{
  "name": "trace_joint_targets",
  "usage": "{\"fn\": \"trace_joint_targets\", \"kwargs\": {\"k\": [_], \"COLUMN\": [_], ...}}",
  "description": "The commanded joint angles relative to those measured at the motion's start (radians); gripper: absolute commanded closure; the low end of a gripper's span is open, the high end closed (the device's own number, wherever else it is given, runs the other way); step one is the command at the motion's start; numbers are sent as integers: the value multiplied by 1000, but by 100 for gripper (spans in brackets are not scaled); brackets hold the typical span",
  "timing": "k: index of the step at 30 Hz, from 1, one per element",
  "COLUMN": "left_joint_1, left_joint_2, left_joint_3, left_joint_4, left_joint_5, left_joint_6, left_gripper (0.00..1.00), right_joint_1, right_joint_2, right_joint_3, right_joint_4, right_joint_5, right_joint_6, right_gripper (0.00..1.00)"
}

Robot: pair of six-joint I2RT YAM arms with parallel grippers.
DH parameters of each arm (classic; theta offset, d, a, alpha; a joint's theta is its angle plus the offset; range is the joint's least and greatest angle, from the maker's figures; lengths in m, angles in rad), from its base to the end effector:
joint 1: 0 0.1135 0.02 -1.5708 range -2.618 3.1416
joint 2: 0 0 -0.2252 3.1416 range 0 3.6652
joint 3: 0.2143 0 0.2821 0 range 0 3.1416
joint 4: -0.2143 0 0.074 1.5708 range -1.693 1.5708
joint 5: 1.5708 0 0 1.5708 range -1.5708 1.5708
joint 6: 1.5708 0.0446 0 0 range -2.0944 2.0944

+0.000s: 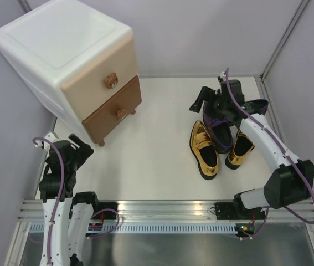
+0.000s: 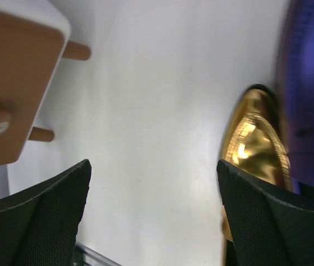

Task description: Place and organize the shoes in the shoe cabinet

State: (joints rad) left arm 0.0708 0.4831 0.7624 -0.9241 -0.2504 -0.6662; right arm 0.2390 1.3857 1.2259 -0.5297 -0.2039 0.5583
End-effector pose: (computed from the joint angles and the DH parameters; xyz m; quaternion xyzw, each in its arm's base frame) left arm 0.1615 0.0225 0.2813 -0.3718 0.8080 -0.0232 0.4564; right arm 0.3389 0.0919 0.2754 0.1002 0.8952 0.2495 0.3553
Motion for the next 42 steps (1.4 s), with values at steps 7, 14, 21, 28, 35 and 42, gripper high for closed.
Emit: {"fn": "trace_joint_targets", "kwargs": {"k": [7,14,21,28,35,42], "left_joint_1": [1,1,-2,-71,-473,-667], "left_joint_2": [40,54,37,175,412,710], "left_joint_3": [34,83,137,294,481,670], "left_joint_4": [96,114,74,77,76,76], "left_joint_5": [160,341,476,488,254,-27], "left_joint_6": [125,224,295,441,526,580], "left_gripper": [0,0,0,0,0,0], "right_joint_1": [287,321,258,137,76,45], "right_joint_2": [278,305,191,107,61,21], "right_joint_3": [253,291,164,96,41,29], "right_joint_4": [247,220,126,66,62,39], "right_joint_5": [44,73,127,127,118,115], "right_joint_6": [300,276,230,170,138,77], "right_gripper": [5,5,3,3,2,2]}}
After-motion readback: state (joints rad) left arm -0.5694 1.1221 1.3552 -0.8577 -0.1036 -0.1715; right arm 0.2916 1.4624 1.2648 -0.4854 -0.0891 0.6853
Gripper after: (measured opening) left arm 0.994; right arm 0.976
